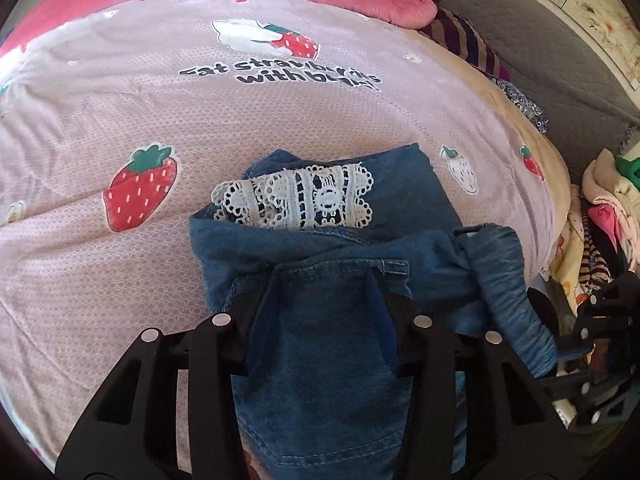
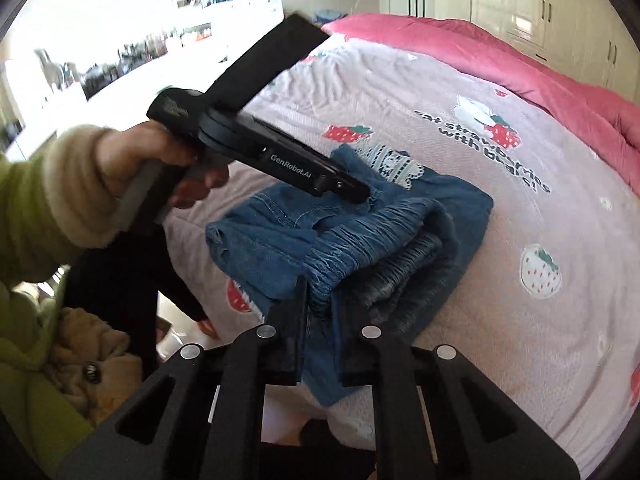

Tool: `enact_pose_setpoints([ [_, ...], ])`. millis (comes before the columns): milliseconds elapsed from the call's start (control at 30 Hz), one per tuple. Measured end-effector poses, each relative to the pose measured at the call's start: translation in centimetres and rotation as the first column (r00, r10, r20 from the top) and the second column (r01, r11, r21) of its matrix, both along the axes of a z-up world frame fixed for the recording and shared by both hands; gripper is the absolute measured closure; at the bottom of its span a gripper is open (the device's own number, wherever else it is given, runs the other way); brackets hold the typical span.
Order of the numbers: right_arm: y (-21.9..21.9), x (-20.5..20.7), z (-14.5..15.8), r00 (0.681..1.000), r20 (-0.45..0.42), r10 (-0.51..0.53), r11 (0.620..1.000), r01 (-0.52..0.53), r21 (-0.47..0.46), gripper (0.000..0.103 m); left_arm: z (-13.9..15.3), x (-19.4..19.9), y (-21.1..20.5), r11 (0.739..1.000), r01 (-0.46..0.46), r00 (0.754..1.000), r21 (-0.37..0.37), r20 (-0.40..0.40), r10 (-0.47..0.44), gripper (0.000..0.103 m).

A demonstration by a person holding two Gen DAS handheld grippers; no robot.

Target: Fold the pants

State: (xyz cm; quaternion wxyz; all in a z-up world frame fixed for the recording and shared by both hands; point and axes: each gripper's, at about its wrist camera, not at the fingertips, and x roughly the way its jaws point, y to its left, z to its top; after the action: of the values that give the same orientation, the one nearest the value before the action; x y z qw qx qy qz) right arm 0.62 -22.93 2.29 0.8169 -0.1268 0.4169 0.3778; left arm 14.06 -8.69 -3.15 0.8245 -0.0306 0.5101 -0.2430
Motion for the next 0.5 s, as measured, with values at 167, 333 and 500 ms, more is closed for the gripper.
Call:
enact_pose_setpoints([
  [167,-0.1,-0.8,-2.7,1.000,-0.029,-0.009,0.999,0.008,-0.038,0.092,0.0,-0.4,-0.2,1.000,0.006,1.000,0.000,0.011,-0.006,0.065],
  [333,0.2,-1.9,-1.1,1.000,0.012,-0.017,1.000,0.018,-0.017,0.084,0.1,-0.4,-0.4,1.000,0.003,1.000,0.007,0.019,-0.003,0.065],
  [500,0.3,-4.4,2.6,0.989,0.148,0.018,0.998,-0.028,0.063,0.079,0.0,-0.4,-0.4,1.000,0.002,1.000,0.004,0.027,-0.002,0.066],
])
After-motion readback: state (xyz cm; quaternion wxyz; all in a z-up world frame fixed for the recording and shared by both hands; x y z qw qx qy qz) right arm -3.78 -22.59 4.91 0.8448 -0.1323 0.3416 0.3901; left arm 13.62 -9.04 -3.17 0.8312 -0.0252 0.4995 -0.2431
